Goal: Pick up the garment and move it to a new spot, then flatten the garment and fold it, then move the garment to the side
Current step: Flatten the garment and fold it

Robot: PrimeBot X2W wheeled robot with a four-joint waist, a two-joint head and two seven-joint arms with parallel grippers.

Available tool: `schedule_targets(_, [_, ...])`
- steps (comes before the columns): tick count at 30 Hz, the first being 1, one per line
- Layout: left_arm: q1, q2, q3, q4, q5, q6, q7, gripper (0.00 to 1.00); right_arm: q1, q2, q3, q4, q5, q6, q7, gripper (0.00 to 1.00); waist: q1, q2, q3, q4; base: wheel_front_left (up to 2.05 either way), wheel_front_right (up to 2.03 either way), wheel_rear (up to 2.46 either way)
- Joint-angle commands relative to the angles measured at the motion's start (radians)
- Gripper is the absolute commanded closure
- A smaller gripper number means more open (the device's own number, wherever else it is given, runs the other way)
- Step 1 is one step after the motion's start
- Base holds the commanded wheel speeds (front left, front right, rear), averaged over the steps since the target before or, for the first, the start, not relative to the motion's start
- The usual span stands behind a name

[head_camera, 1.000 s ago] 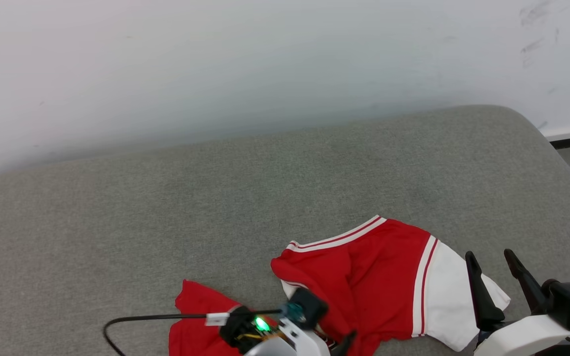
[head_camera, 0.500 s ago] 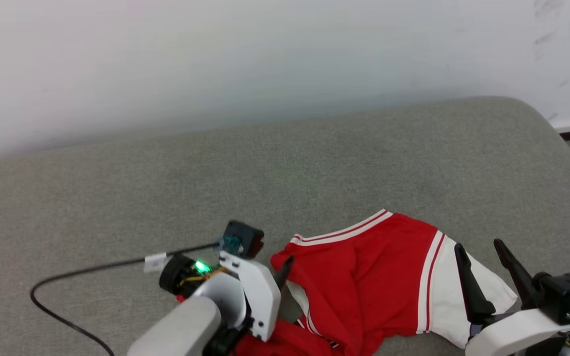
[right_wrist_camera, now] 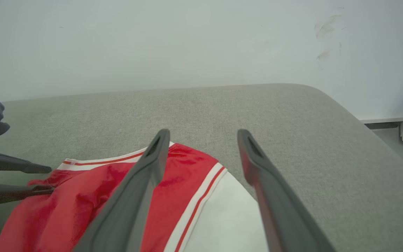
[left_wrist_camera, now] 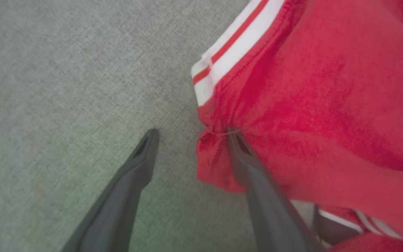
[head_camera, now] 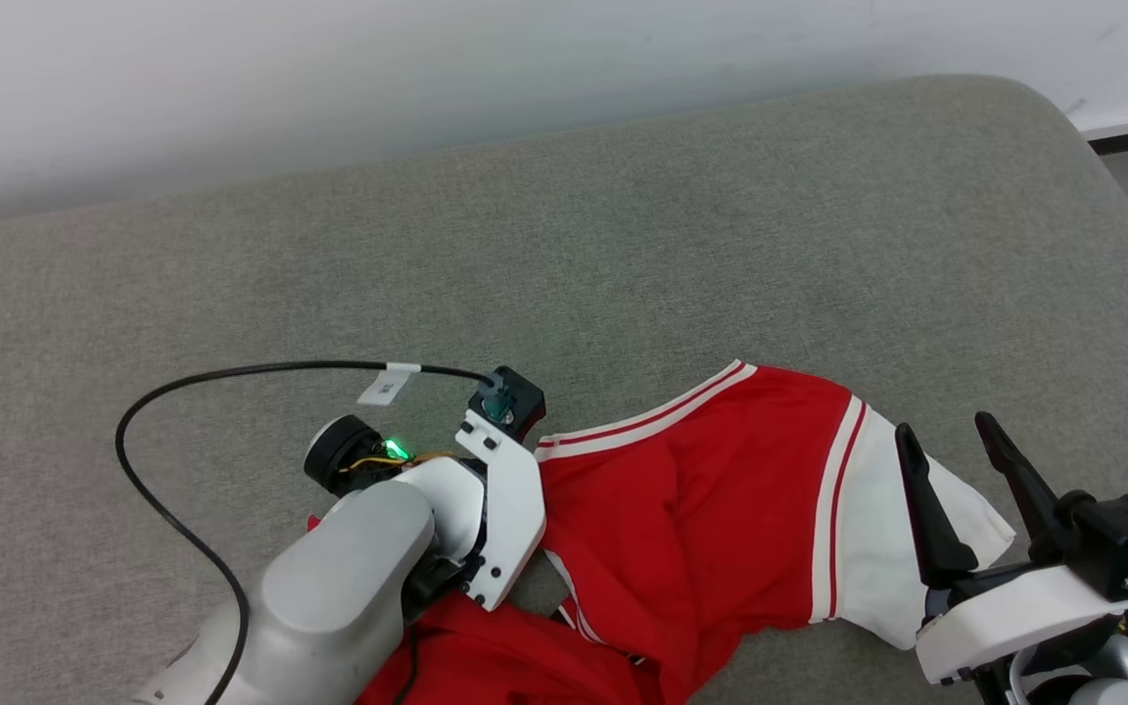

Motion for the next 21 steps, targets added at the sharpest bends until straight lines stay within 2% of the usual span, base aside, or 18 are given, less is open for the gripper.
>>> schedule_targets(1, [-0.009,-0.004,-0.013,0.021,-0.003,-0.009,0.036,0.0,-0.015,-0.002,0.001,0.005,0.003,0.0,-0.007,0.0,-0.0001,0.0,0.011,-0.01,0.0,0.0,0.0])
schedule_targets(2, [-0.011,-0.005,-0.023,0.035,-0.007,-0.017,0.056,0.13,-0.016,-0.002,0.002,0.01,0.005,0.0,-0.011,0.0,-0.0001,0.0,0.012,-0.013,0.0,0.0,0.0])
schedule_targets(3, [-0.011,-0.011,-0.03,0.045,-0.013,-0.022,0.076,0.71,-0.017,-0.001,0.002,0.015,0.006,0.0,-0.013,0.0,-0.0001,0.0,0.013,-0.015,0.0,0.0,0.0])
schedule_targets(4, [-0.012,-0.016,-0.034,0.049,-0.017,-0.028,0.085,1.0,-0.018,0.0,0.002,0.019,0.008,0.0,-0.015,0.0,-0.0001,0.0,0.013,-0.017,0.0,0.0,0.0])
schedule_targets(17, [-0.083,-0.082,-0.06,-0.009,0.093,0.045,-0.121,1.0,0.016,0.006,-0.01,0.04,0.008,0.0,0.004,0.0,-0.0001,0.0,-0.08,-0.019,0.0,0.0,0.0])
schedule_targets(21, [-0.06,-0.118,-0.092,-0.063,0.119,0.049,-0.175,1.0,0.039,0.003,-0.023,0.024,0.003,0.0,0.02,0.0,-0.0001,0.0,-0.119,-0.014,0.0,0.0,0.0])
